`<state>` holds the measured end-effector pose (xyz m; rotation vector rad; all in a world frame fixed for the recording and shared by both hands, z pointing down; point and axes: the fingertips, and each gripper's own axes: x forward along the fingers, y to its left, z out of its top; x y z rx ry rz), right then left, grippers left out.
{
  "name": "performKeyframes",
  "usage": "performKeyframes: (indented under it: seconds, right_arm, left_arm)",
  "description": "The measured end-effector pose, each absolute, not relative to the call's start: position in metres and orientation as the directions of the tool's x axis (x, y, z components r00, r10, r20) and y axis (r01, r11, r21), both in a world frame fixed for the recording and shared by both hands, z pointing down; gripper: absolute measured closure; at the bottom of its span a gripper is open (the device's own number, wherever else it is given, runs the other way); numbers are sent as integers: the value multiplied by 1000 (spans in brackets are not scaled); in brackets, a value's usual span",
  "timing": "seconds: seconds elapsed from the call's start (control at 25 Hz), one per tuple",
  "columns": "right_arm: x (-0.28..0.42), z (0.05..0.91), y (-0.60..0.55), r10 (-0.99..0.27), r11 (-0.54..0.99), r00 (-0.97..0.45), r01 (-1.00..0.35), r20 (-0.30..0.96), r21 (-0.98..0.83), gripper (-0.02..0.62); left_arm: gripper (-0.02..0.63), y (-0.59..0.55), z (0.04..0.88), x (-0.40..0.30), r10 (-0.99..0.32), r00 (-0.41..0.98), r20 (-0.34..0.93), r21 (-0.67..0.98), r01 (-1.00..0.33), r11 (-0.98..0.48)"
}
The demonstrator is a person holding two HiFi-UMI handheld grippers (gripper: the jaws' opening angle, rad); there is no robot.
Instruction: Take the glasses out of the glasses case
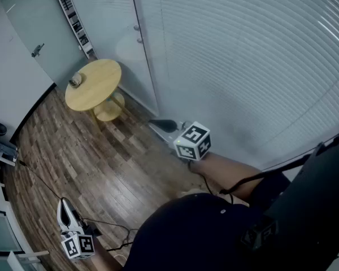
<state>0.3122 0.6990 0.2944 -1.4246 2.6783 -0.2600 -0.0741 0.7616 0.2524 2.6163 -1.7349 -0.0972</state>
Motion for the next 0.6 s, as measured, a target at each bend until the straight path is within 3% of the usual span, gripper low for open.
performKeyframes:
  seconds: [0.28,0.6]
  right_arm:
    - [342,288,714,-859,503,-511,-846,-1,-177,589]
    - [365,306,675,-842,533,-540,-836,19,-134,589]
  left_arm:
    - [601,751,257,-44,-895,445,-32,12,-895,-446]
    - [601,717,273,-10,-919,393,-7,-7,-919,-393]
